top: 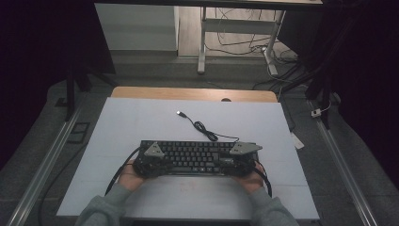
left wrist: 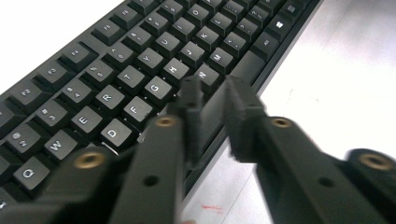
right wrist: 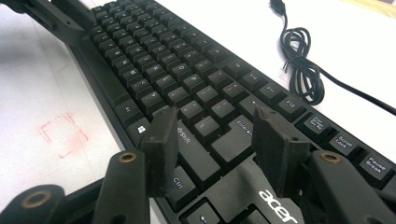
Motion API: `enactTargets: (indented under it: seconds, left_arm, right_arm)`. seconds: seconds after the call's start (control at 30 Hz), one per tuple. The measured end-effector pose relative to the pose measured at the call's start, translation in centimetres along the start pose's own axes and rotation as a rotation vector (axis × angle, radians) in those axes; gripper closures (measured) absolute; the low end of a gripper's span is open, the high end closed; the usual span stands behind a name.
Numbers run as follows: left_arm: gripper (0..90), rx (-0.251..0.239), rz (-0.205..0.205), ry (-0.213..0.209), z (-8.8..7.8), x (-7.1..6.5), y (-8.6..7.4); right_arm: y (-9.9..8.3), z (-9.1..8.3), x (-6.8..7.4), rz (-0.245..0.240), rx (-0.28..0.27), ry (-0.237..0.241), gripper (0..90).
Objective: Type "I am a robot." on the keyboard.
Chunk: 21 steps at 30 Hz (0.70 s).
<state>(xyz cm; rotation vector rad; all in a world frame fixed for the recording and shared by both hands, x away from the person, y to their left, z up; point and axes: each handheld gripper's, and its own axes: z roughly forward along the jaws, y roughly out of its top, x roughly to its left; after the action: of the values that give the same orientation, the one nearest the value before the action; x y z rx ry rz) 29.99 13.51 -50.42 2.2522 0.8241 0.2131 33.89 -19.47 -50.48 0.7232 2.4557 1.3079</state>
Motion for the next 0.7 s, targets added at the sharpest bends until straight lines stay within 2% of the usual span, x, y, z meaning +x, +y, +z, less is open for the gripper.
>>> enactTargets:
  seconds: [0.1, 0.7]
  left_arm:
    - [88.4, 0.006, 0.001, 0.004, 0.2, 0.0, -0.1]
    - [88.6, 0.038, 0.009, 0.012, 1.2, -0.2, -0.3]
  right_arm:
    - [0.0, 0.0, -0.1, 0.007, -0.003, -0.003, 51.4]
    - [-0.1, 0.2, -0.2, 0.007, 0.007, -0.008, 50.9]
